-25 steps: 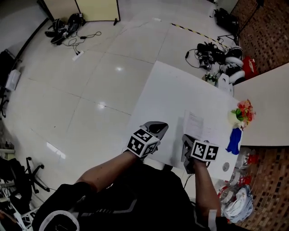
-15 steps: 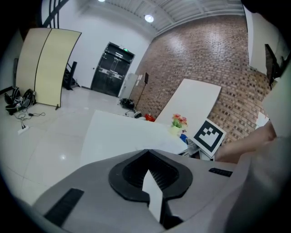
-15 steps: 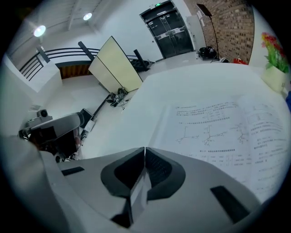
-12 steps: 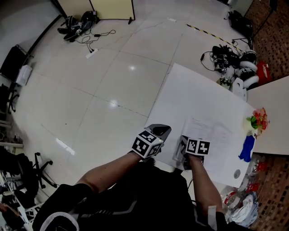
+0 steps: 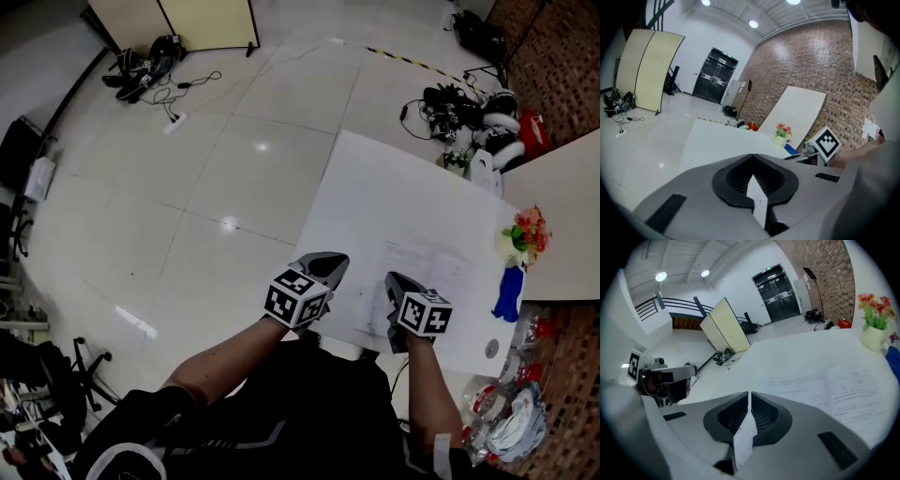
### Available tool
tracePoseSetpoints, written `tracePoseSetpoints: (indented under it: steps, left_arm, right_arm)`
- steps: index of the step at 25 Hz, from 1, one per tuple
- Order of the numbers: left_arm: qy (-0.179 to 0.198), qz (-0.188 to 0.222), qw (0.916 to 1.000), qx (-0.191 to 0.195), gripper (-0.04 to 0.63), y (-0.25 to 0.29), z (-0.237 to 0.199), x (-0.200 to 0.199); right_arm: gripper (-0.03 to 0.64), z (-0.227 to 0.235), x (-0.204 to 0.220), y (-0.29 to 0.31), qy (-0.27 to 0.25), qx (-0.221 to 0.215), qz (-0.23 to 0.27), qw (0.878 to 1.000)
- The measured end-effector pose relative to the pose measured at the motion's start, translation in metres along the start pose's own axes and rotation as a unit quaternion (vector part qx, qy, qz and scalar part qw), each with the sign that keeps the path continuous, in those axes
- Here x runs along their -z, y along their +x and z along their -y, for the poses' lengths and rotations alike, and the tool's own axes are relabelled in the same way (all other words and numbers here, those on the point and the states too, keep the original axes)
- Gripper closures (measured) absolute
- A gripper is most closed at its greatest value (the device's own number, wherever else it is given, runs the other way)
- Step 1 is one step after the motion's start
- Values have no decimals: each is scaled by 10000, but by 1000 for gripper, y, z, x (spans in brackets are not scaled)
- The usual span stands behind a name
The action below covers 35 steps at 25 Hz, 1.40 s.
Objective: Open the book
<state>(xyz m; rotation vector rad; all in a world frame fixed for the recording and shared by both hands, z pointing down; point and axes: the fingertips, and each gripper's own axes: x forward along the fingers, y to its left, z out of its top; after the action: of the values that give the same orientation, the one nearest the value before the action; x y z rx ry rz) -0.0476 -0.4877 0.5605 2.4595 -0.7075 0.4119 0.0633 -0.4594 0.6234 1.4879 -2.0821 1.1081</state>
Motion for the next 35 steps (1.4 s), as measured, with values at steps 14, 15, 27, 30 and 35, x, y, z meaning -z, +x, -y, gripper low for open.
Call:
tracePoseSetpoints:
  steps: [14,15,27,30,35]
  left_arm:
    - [765,1331,9846,841,600,34,123,-108]
    - [848,1411,9831,795,600,34,133,-115]
    - [1516,1683,9740,30,600,44,221,-117]
    - [1548,1745,9724,-99,600,39,241,-113]
    - [1671,2003,9649,-311,600,20,269,-113]
  right_arm:
    - [612,61,-98,-215,-886,28,2273,9698]
    - [612,68,-101,-230,-959,92,2387,9663]
    - [612,125,-112,-326,-1571,569,2993,9394]
    - [612,132,-105,-339,-1562,404,2982,9408]
    - [612,140,-96,-365,-1693,211,3058,9367]
